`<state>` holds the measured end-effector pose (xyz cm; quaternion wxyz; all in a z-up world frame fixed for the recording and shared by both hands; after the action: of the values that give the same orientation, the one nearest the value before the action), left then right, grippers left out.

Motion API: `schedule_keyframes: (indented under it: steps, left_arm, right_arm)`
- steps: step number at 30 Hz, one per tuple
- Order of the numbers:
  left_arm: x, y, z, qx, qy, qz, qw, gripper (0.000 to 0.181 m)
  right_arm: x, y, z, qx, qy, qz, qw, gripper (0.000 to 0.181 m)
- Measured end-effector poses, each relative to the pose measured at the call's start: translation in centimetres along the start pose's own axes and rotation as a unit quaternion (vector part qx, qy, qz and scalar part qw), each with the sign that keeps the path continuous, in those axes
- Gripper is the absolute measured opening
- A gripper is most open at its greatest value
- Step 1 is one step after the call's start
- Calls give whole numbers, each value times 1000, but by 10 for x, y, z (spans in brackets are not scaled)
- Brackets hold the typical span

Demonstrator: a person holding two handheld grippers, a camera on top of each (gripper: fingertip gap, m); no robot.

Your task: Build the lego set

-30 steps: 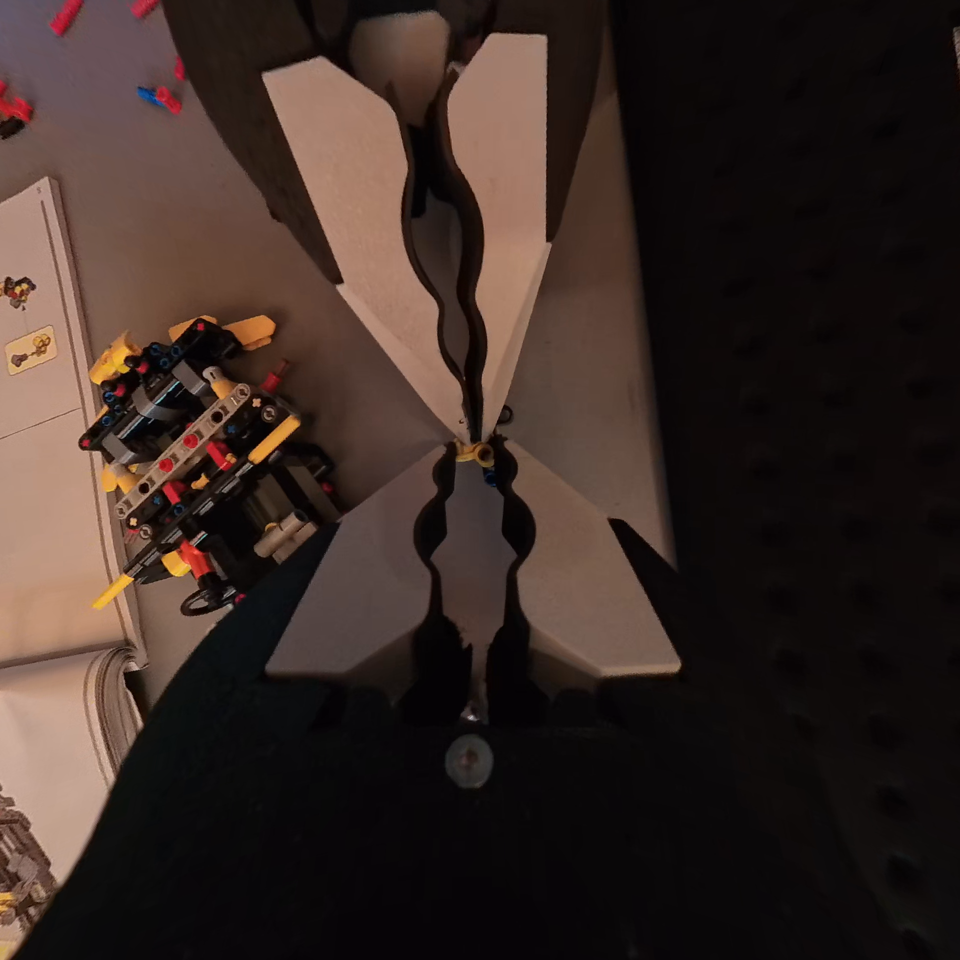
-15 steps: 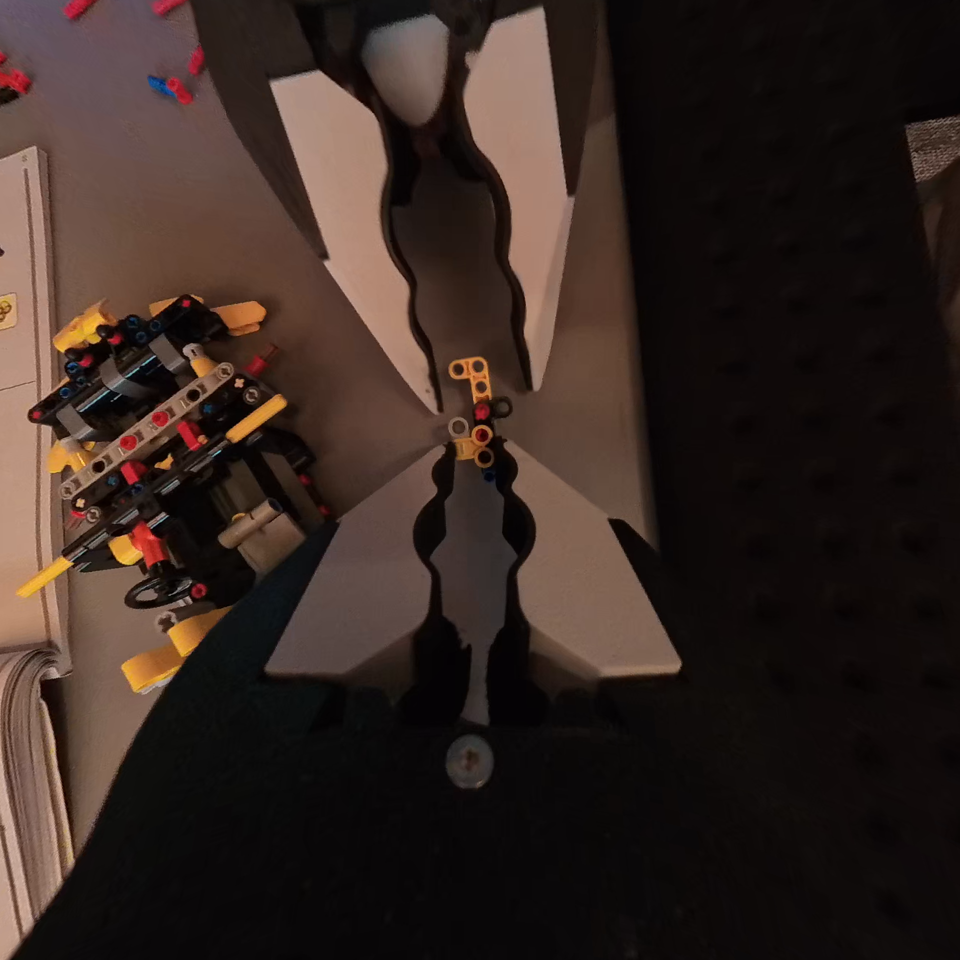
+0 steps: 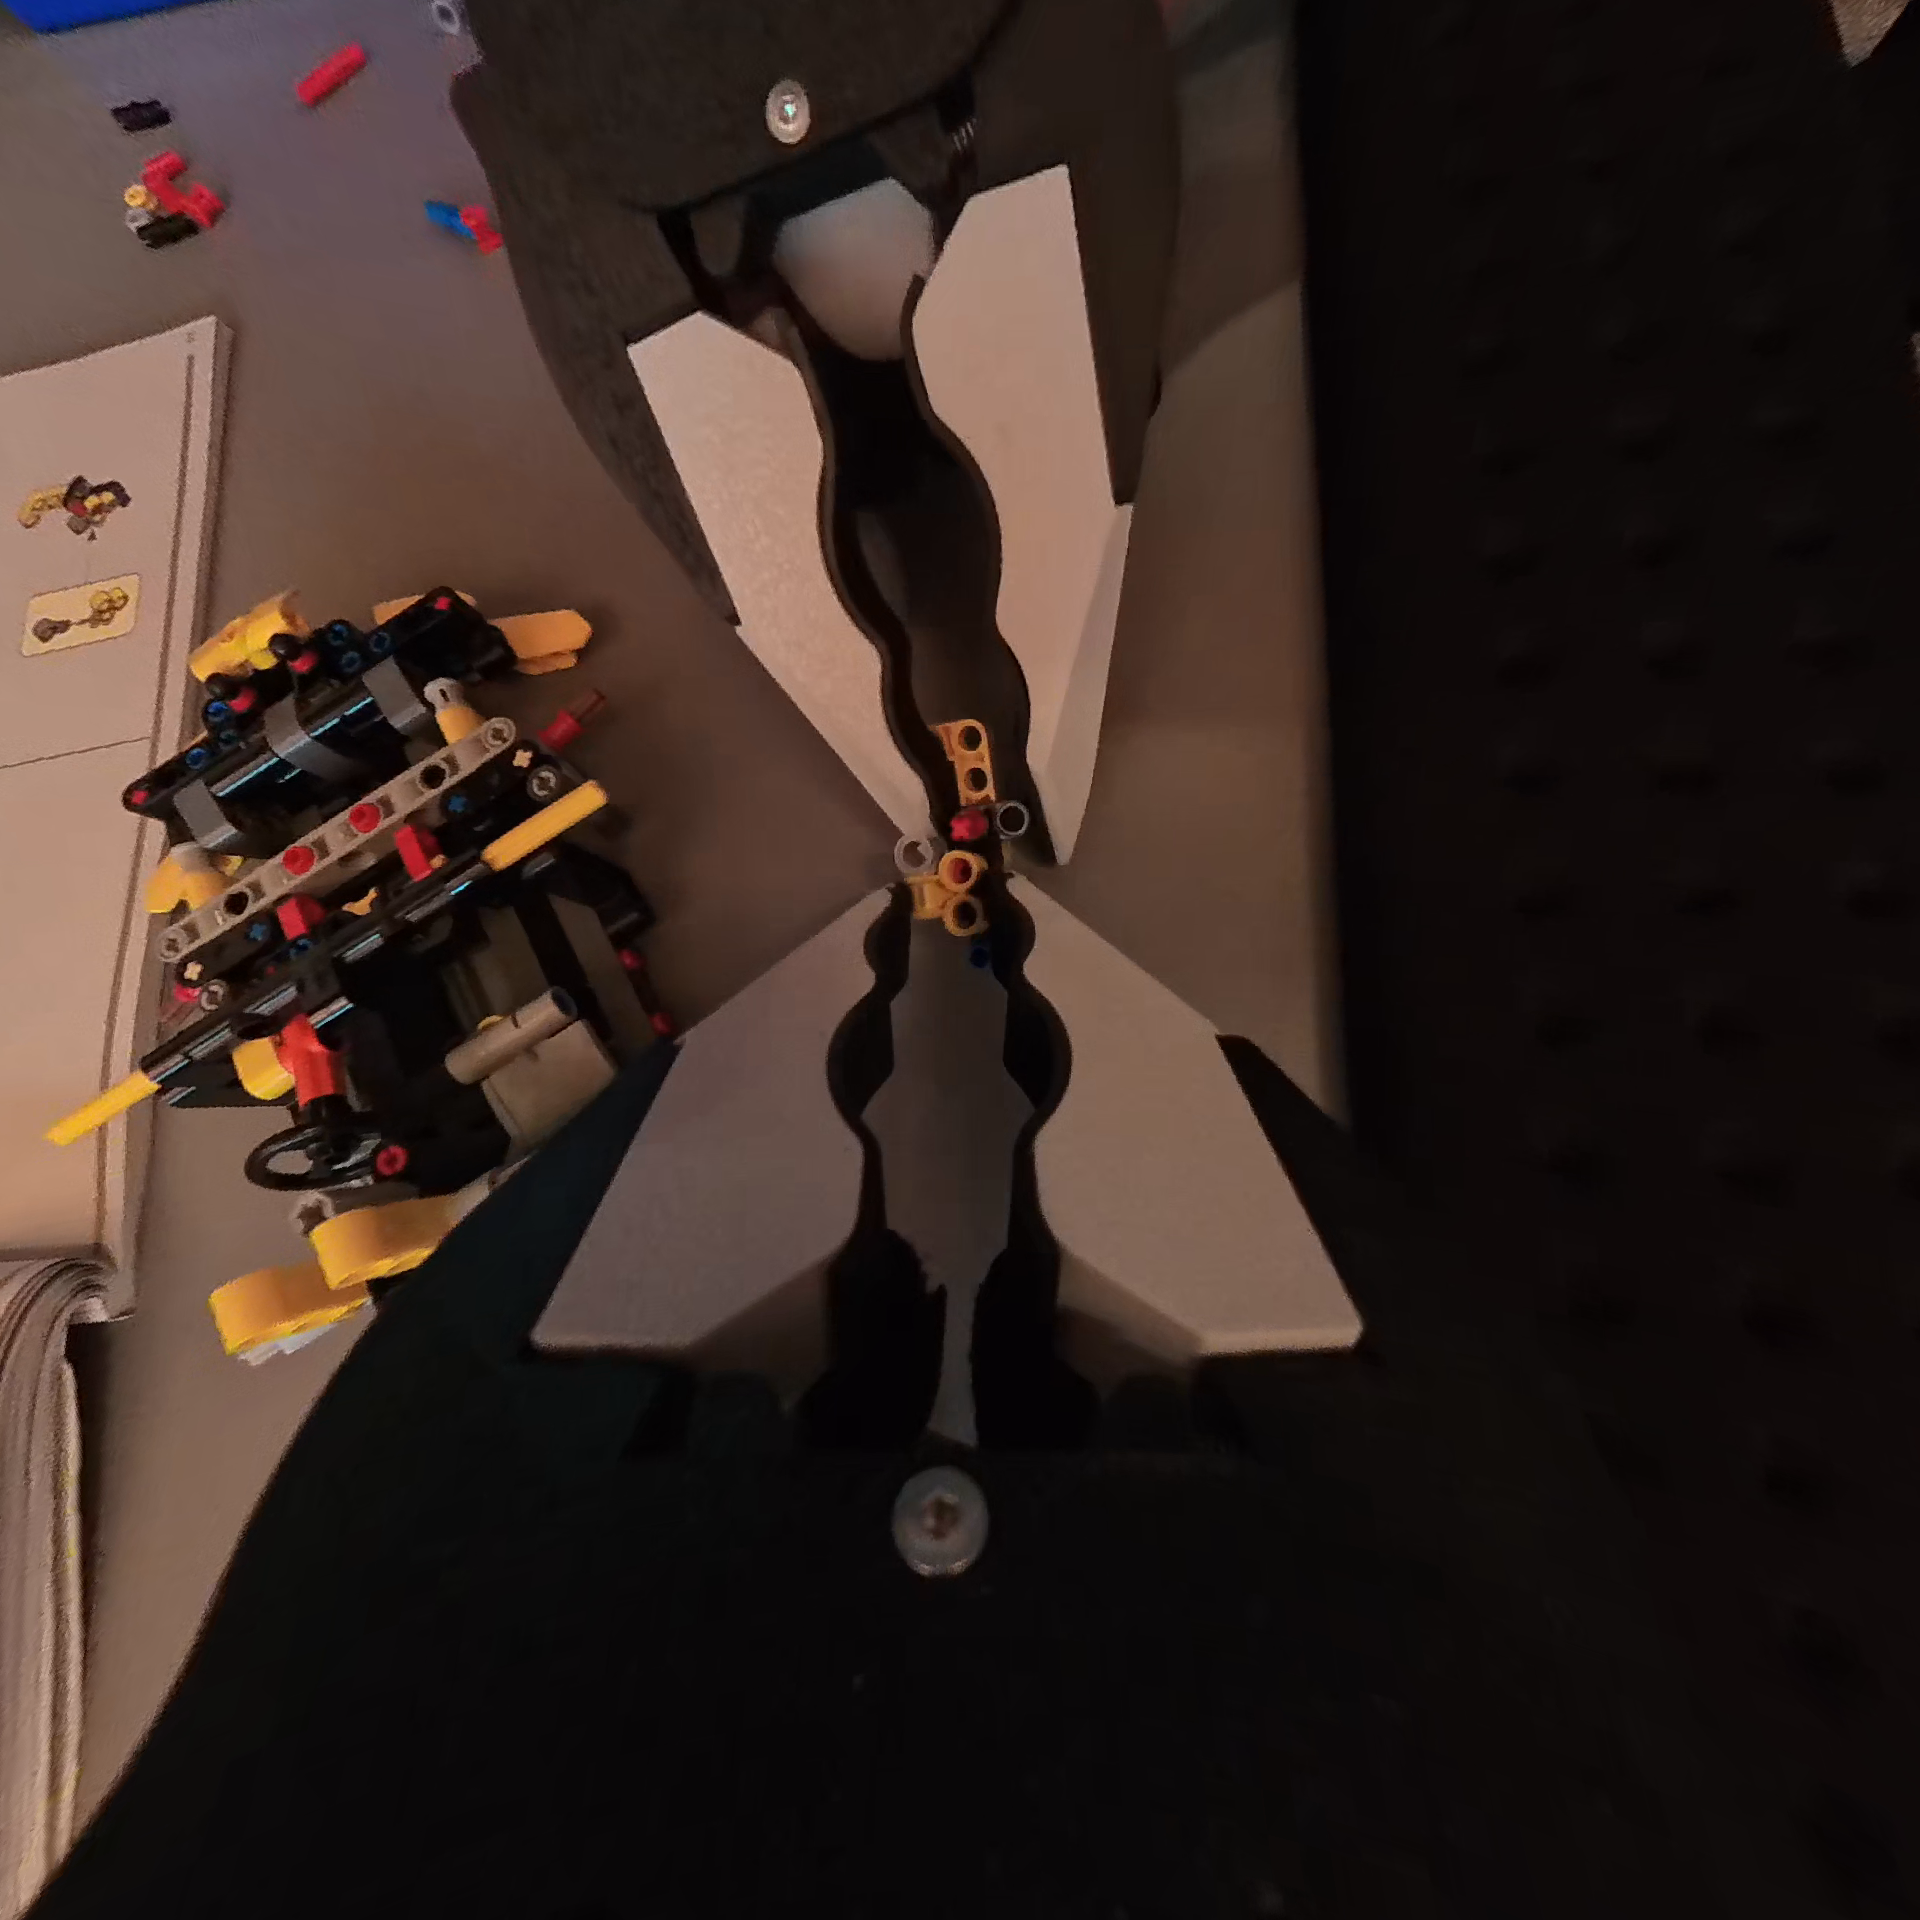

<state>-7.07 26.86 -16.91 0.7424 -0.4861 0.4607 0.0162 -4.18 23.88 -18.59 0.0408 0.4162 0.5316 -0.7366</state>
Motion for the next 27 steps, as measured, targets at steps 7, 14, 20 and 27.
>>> schedule_keyframes:
  steps: [7, 14, 20, 27]
  left_arm:
    - [-1, -4, 0, -31, 2, -9, 999, 18]
    - [-26, -16, 7, -105, 7, -83, 991, 35]
    - [-44, -37, 18, -267, 59, -227, 935, 29]
    - [-48, -45, 19, -311, 91, -277, 905, 14]
  right_arm:
    - [-4, -1, 1, 30, -30, -14, 999, 15]
    - [-30, -24, -5, 75, -48, -128, 988, 15]
    - [-57, -52, -10, 129, -85, -257, 954, 15]
    - [-57, -57, -9, 154, -113, -282, 940, 15]
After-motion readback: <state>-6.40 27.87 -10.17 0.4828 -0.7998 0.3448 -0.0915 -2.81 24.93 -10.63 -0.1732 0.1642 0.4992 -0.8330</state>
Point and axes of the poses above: each gripper's, where its closed fingertips meet, x out along the fingers, y out of its underside, z = x × y across the jaws, the point moved 3 cm from there along -x, back along the fingers, and after that the axes turned 3 degrees about -x, right-handed, at the moved point
